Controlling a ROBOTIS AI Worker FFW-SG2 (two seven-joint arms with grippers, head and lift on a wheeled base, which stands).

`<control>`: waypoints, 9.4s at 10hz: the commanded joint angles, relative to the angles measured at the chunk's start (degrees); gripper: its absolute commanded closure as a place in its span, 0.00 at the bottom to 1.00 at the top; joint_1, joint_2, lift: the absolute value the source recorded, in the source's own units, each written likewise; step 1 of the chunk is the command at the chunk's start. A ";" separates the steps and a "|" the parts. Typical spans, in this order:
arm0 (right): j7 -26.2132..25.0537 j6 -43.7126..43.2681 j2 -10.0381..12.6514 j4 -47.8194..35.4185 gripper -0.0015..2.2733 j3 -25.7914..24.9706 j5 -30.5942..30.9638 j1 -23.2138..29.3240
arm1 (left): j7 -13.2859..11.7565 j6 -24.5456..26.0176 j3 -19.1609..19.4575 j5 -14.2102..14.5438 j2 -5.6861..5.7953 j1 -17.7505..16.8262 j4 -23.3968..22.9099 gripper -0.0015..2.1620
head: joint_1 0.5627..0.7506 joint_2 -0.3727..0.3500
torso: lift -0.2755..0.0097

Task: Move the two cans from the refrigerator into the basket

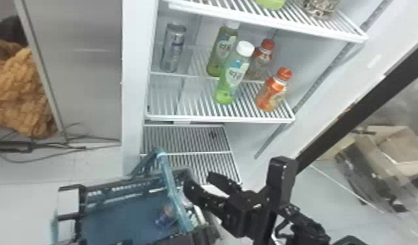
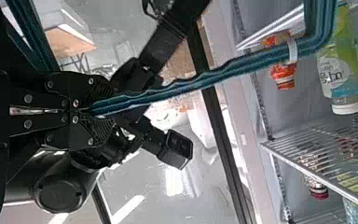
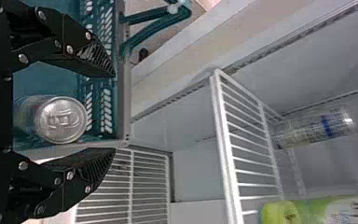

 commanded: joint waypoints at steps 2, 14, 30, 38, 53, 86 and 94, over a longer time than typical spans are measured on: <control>-0.08 -6.56 0.21 -1.64 0.22 -0.81 2.82 0.82 | 0.00 0.00 0.11 0.00 -0.05 0.02 0.00 0.56 | 0.70 0.03 | 0.00; -1.84 -42.98 -1.02 16.22 0.05 4.10 6.37 -14.23 | 0.00 0.28 -0.01 -0.12 -0.13 -0.12 0.28 0.56 | 0.70 0.03 | 0.00; -5.18 -45.94 -2.60 44.77 0.04 19.29 10.14 -39.82 | 0.00 0.28 -0.69 0.46 0.22 -0.96 0.70 0.56 | 0.70 0.07 | 0.00; -9.58 -48.19 -2.69 51.66 0.03 22.38 12.08 -47.42 | 0.09 0.14 -1.15 0.91 0.30 -1.24 0.98 0.56 | 0.70 0.10 | 0.00; -13.88 -48.75 -2.78 66.14 0.04 29.24 9.34 -61.20 | 0.09 -0.43 -2.18 1.71 0.22 -2.51 2.11 0.56 | 0.70 0.13 | 0.00; -9.49 -20.76 -5.33 1.31 0.44 7.98 9.68 -18.17 | -0.18 -1.13 -1.49 2.74 0.30 -1.80 2.39 0.56 | 0.70 0.03 | 0.00; -7.29 -8.81 -3.48 -12.75 0.44 1.24 7.51 -3.82 | -0.44 -1.13 -1.38 2.74 0.48 -1.80 2.53 0.56 | 0.70 0.03 | 0.00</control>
